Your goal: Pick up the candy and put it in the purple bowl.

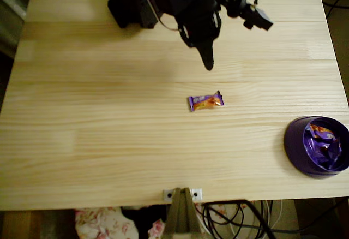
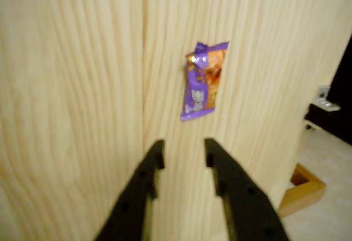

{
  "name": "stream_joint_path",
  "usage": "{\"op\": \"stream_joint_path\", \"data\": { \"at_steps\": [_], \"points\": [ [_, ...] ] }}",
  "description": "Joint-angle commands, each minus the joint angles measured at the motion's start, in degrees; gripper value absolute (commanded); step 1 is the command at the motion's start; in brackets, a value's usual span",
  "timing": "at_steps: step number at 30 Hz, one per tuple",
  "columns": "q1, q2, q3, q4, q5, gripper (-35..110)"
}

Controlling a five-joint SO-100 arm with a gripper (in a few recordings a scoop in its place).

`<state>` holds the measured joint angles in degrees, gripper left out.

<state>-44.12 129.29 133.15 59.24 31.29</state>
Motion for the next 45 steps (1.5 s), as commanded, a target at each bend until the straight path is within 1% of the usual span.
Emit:
{"op": "stream_joint_path", "data": {
  "at_steps": [1, 12, 22, 27, 33, 45],
  "points": [
    [0.1, -2.8, -8.1, -0.4, 4.3, 14],
    [-0.4, -9.8, -11.5, 0.8, 12.9, 18],
    [1.1, -11.9, -11.2, 1.0, 16.0, 18],
    [1.1, -14.3, -13.7, 0.4, 18.0, 20],
    [1.7, -19.0, -18.3, 0.3, 18.6, 23],
    [1.7, -22.1, -20.5, -0.9, 18.5, 27]
  ]
}}
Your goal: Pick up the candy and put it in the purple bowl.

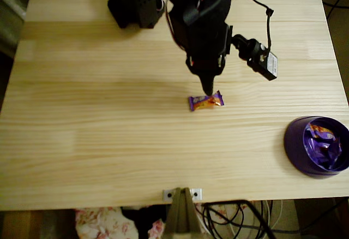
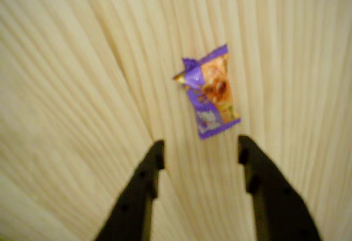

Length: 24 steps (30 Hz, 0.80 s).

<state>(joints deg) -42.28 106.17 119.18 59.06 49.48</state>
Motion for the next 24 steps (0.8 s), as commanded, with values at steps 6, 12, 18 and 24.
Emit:
{"op": "stream_joint_path", "data": {
  "at_steps": [6, 12, 18, 24],
  "points": [
    [0.3, 0.3, -6.9, -2.1, -0.2, 28],
    [2.4, -1.7, -7.8, -2.1, -2.1, 30],
    [3.9, -2.8, -7.8, -2.4, -3.3, 30],
    [3.6, -4.2, -6.9, -2.5, -2.6, 30]
  ]
}}
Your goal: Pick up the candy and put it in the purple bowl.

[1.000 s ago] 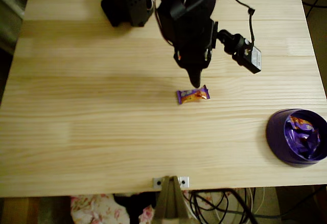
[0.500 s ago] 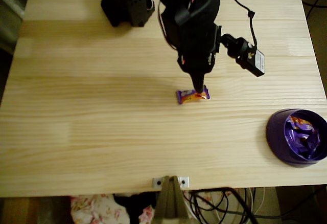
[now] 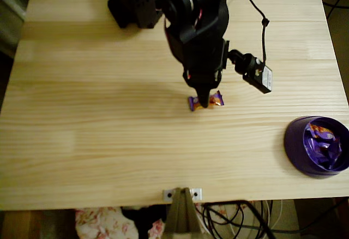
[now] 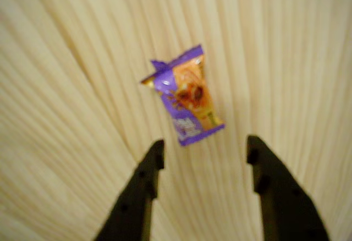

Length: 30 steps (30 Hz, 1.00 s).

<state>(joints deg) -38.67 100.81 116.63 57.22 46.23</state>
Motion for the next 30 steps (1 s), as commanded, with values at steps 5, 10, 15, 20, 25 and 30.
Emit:
{"op": "stream_joint_path", "data": {
  "at_steps": [5, 10, 15, 20, 25, 30],
  "points": [
    [-0.1, 0.0, -3.8, -1.3, 0.1, 30],
    [-0.2, -1.8, -3.6, -1.8, 0.1, 30],
    [-0.5, -2.4, -1.7, -3.6, 0.2, 30],
    [-0.9, -4.3, -1.6, -3.9, 0.6, 30],
    [-1.1, -4.3, -0.4, -4.6, 1.0, 30],
    [-1.7, -4.3, 1.8, -6.5, 1.6, 30]
  ]
}}
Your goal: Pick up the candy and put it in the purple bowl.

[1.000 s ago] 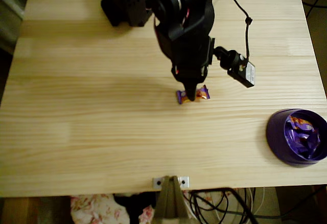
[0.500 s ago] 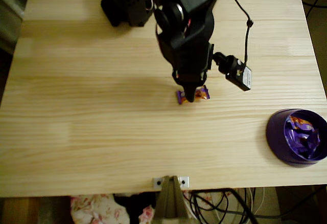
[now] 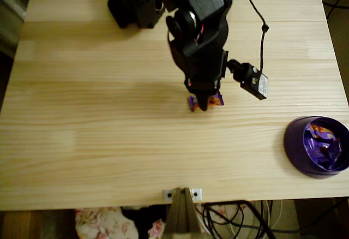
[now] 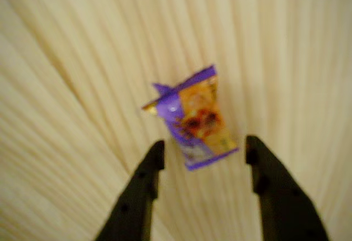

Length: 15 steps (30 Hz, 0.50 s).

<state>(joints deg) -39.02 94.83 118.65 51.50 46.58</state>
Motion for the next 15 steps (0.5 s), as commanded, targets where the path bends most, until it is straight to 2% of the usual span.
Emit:
{"op": "stream_joint_path", "data": {
  "at_steps": [1, 7, 15],
  "points": [
    [-1.4, 1.3, -0.3, -0.8, 1.4, 30],
    [-1.8, 0.1, 0.3, -1.7, 2.0, 29],
    [-1.8, 0.1, 0.6, -3.1, 1.1, 19]
  ]
}}
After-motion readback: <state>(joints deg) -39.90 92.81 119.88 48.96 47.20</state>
